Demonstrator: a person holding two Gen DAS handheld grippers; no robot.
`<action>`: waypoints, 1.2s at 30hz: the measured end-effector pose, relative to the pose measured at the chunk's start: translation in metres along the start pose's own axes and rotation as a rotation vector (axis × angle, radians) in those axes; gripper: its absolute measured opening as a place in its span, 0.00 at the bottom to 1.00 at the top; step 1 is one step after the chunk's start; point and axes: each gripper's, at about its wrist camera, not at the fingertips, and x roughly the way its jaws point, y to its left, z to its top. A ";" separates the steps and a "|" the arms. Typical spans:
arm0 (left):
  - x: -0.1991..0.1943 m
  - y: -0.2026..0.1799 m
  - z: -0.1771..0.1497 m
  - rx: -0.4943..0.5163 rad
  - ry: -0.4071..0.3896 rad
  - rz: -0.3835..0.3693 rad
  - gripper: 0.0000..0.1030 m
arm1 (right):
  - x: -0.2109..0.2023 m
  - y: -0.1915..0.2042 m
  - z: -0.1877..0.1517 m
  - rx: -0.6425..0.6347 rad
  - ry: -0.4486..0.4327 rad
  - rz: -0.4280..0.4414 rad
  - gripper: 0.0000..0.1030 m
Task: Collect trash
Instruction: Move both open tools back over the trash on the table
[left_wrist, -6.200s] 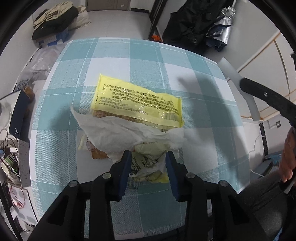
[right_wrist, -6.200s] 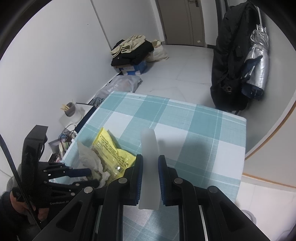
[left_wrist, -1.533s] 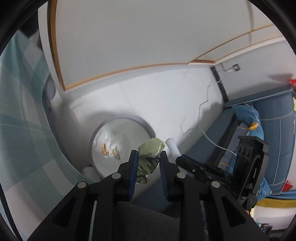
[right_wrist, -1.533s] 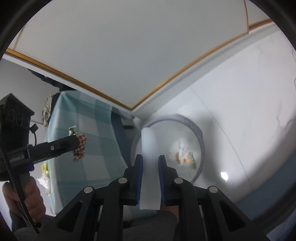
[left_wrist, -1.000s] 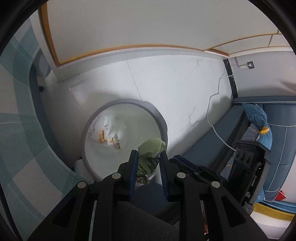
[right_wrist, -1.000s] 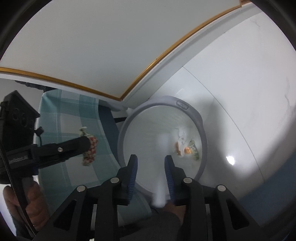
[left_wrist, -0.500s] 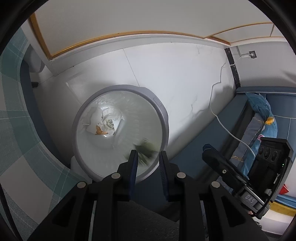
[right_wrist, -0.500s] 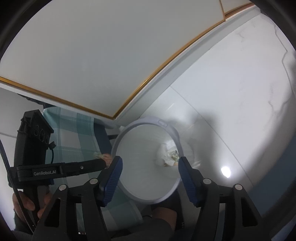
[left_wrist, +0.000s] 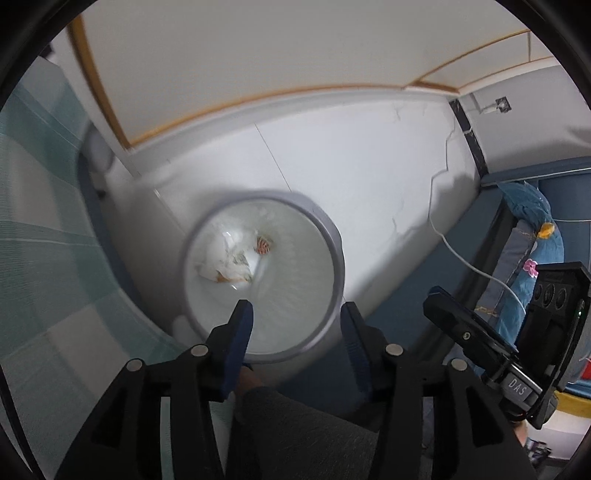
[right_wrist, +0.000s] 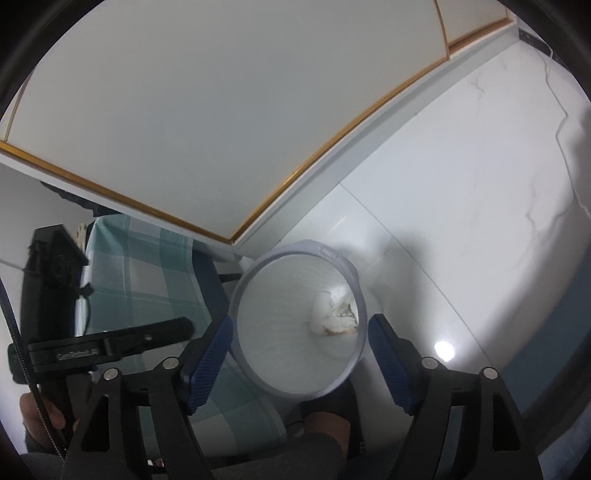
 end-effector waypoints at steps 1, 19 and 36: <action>-0.009 0.001 -0.002 0.003 -0.033 0.012 0.43 | -0.005 0.004 0.000 -0.010 -0.011 0.000 0.76; -0.182 0.052 -0.081 -0.069 -0.624 0.263 0.68 | -0.106 0.129 -0.002 -0.319 -0.276 0.047 0.79; -0.286 0.127 -0.167 -0.225 -1.029 0.403 0.80 | -0.141 0.291 -0.059 -0.613 -0.397 0.198 0.80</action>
